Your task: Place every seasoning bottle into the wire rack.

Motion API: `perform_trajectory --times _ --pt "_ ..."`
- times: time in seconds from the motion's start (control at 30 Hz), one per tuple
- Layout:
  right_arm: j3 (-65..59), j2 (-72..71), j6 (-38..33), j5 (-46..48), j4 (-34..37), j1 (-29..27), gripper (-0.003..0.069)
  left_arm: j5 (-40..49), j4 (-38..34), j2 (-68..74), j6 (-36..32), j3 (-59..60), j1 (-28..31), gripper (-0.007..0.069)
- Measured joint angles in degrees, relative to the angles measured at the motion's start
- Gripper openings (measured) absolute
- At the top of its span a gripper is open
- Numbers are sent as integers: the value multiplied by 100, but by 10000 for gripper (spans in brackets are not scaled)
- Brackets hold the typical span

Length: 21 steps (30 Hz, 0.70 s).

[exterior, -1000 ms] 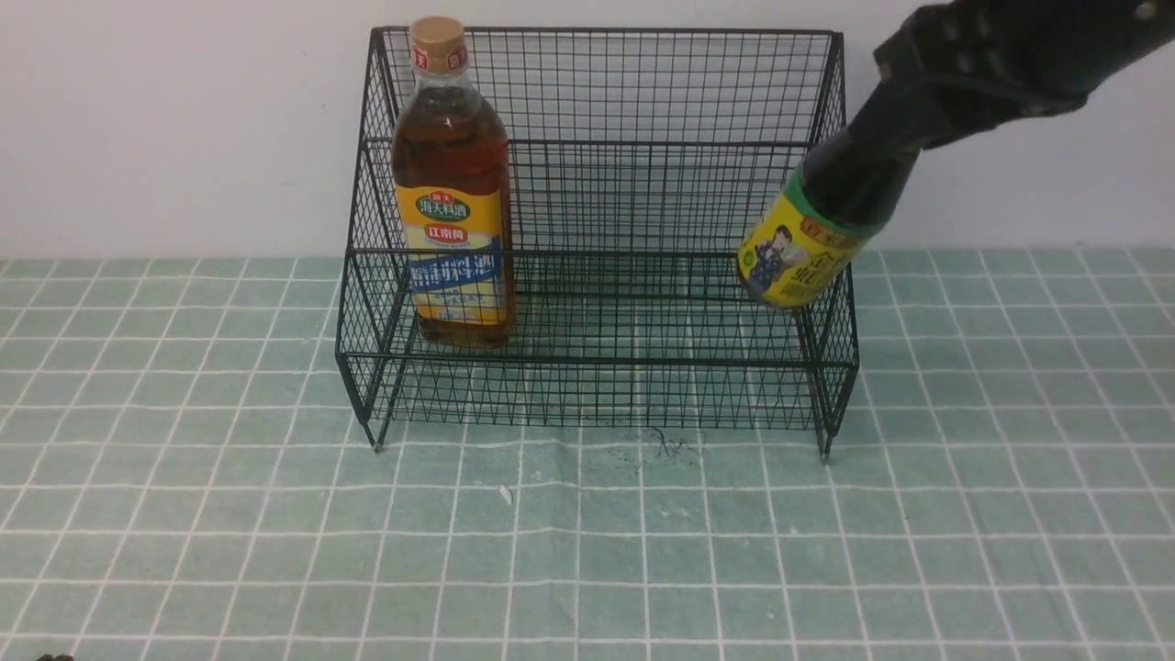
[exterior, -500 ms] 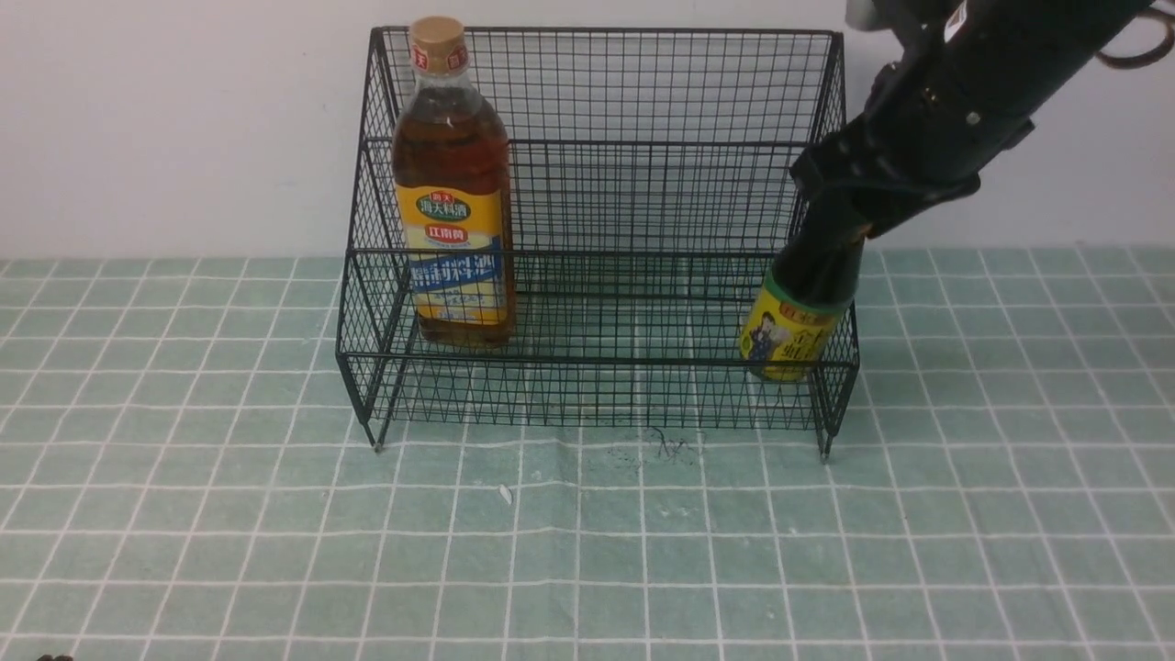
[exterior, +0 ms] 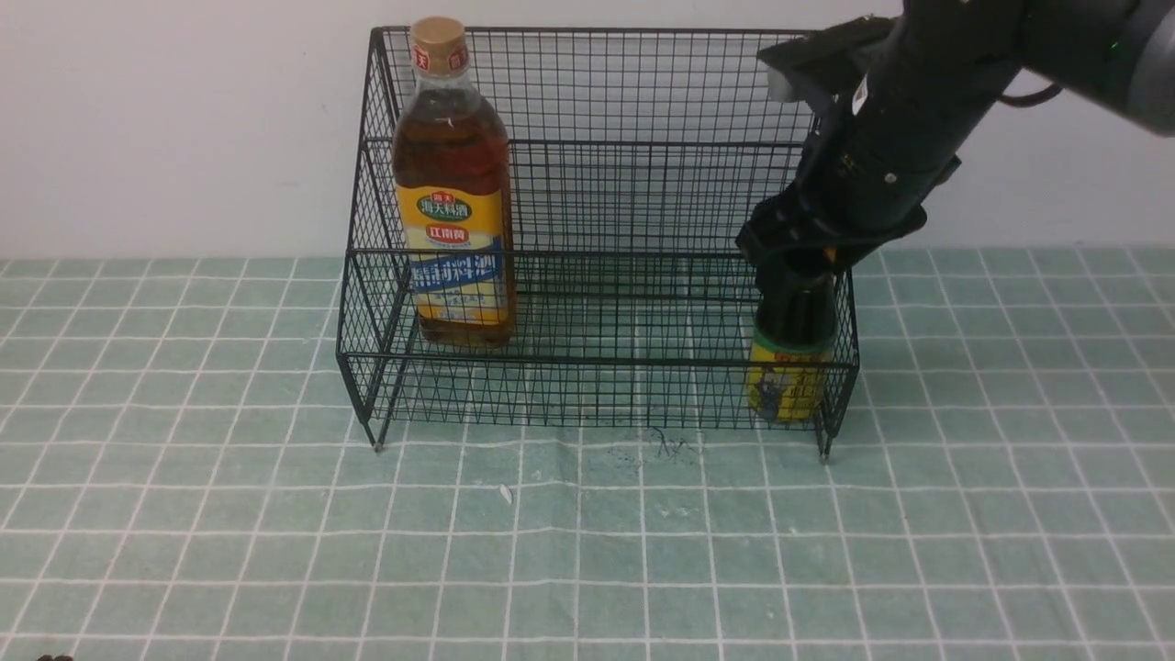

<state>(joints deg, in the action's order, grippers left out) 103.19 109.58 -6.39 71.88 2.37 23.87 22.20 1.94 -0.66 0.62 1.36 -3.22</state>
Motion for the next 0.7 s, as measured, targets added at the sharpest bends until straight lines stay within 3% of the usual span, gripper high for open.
perform_trajectory --times 0.43,0.6,0.7 --pt "693 -581 607 0 -237 65 475 0 0 0 0 0 0 -6" --pt "814 -1629 680 13 -302 65 402 0 0 0 0 0 0 -6" --pt "782 -2384 704 48 -302 65 312 0 0 0 0 0 0 -6"
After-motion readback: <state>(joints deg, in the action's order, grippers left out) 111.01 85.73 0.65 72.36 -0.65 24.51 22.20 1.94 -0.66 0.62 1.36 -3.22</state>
